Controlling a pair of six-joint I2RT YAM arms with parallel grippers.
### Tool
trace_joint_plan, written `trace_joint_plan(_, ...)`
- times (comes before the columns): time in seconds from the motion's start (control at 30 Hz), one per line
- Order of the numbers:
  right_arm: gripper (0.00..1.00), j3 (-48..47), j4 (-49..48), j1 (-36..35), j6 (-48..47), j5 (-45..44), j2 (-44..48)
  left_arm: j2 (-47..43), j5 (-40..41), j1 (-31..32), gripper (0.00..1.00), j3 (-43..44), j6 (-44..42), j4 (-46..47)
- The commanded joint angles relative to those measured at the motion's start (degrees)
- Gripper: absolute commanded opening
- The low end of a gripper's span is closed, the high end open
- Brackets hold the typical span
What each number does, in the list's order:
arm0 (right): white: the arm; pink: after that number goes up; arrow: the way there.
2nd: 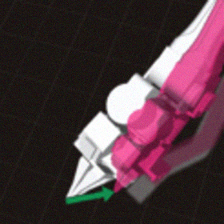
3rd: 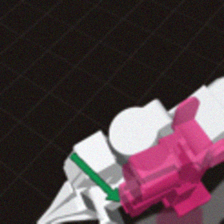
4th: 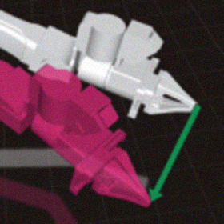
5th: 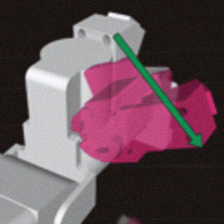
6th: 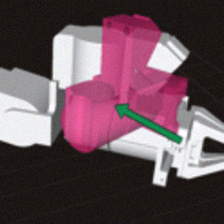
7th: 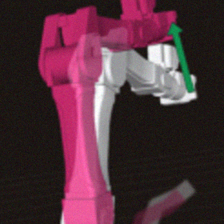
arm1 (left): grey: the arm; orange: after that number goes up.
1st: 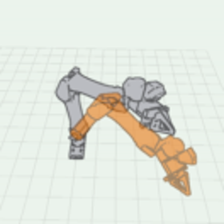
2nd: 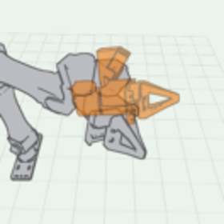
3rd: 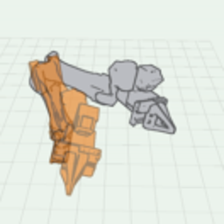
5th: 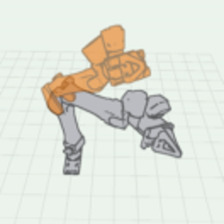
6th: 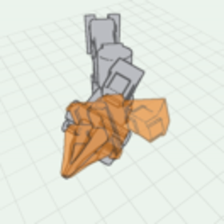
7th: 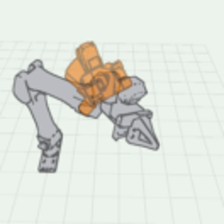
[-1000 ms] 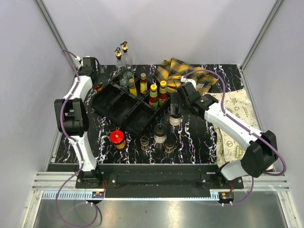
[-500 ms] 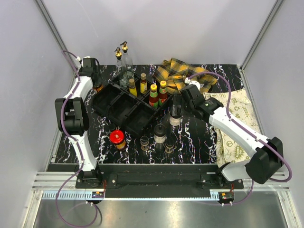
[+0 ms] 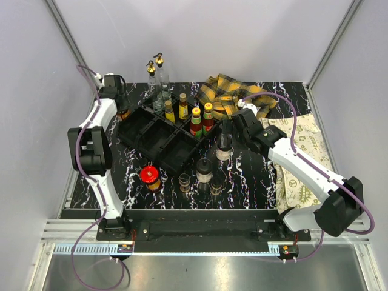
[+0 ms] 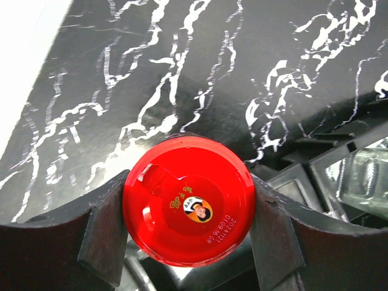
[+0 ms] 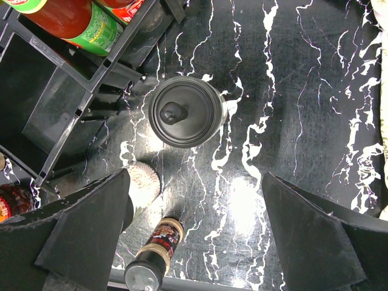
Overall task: Organize the condiment bottles
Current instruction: Pick up the bottle from the center of the board, then place the bottle in the storage box.
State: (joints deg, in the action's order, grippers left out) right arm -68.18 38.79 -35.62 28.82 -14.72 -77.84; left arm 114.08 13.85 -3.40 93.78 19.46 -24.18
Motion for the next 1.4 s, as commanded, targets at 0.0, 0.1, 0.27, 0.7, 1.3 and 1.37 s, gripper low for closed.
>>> trace_joint_plan(0.0,1.00,0.16,-1.17,0.28,0.54,-0.48,2.43,-10.44,2.41,-0.29,0.00,0.79,-0.74,4.32)
trace_joint_plan(0.1,1.00,0.51,-1.34,0.28,0.45,-0.40,2.96,-13.61,2.33,-0.29,0.00,0.09,-0.92,4.23)
trace_joint_plan(0.27,1.00,1.38,-1.96,0.28,0.36,0.04,4.10,-18.97,1.01,1.11,0.00,-1.93,-3.80,3.53)
trace_joint_plan(0.7,1.00,1.91,-2.75,0.28,-0.17,1.19,4.37,-23.38,-2.68,6.82,0.00,-7.65,-2.33,0.72)
trace_joint_plan(1.3,1.00,1.91,-2.66,0.28,-1.04,-0.22,2.44,-13.80,-5.32,8.76,0.00,-7.64,-2.15,7.48)
trace_joint_plan(1.37,1.00,1.83,-2.66,0.28,-1.04,-0.48,2.26,-13.10,-5.06,8.93,0.00,-8.60,-2.41,10.02)
